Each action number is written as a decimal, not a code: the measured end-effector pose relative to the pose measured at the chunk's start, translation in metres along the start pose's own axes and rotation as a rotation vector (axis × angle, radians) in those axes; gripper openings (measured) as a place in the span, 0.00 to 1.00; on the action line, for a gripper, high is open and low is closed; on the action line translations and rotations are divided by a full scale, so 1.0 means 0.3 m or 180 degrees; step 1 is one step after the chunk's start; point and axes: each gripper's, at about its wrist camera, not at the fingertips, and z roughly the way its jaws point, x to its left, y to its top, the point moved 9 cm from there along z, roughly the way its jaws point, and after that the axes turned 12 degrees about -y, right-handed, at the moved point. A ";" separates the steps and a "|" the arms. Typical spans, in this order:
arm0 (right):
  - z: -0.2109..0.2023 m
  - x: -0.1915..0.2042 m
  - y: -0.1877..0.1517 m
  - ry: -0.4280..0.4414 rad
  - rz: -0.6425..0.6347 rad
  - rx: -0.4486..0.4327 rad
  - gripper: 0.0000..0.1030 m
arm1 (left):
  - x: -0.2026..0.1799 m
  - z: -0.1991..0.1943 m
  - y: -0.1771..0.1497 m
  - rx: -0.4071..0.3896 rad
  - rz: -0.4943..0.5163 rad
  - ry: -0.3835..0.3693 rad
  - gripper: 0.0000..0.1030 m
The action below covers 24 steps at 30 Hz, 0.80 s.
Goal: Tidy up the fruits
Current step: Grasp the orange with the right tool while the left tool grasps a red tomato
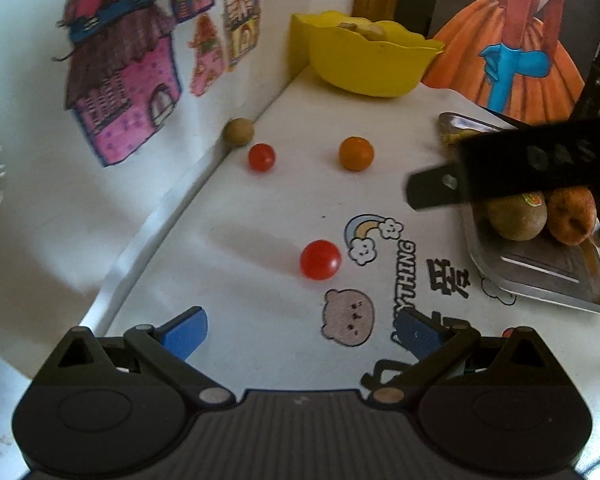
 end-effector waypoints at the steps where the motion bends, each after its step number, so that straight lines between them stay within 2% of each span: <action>1: 0.011 0.002 0.012 0.0021 -0.0052 -0.0021 0.99 | -0.003 0.004 0.001 0.0000 0.0007 -0.0016 0.99; 6: 0.095 0.013 0.085 0.0110 -0.0216 -0.0117 0.95 | -0.014 0.018 0.010 -0.0024 -0.0009 -0.0127 0.98; 9: 0.150 0.029 0.112 0.0154 -0.0276 -0.0141 0.87 | -0.020 0.024 0.017 -0.0056 0.0014 -0.0142 0.91; 14: 0.215 0.054 0.149 0.0232 -0.0366 -0.0162 0.82 | -0.020 0.035 0.028 -0.0122 0.0005 -0.0114 0.80; 17: 0.241 0.064 0.162 0.0244 -0.0409 -0.0166 0.75 | -0.021 0.042 0.039 -0.0159 -0.0002 -0.0076 0.72; 19: 0.257 0.066 0.165 0.0257 -0.0409 -0.0146 0.71 | -0.022 0.047 0.046 -0.0191 0.0005 -0.0045 0.62; 21: 0.271 0.068 0.169 0.0258 -0.0405 -0.0135 0.62 | -0.021 0.049 0.051 -0.0212 0.0008 -0.0008 0.55; 24: 0.293 0.072 0.172 0.0254 -0.0394 -0.0097 0.54 | -0.016 0.050 0.054 -0.0226 0.0012 0.0029 0.44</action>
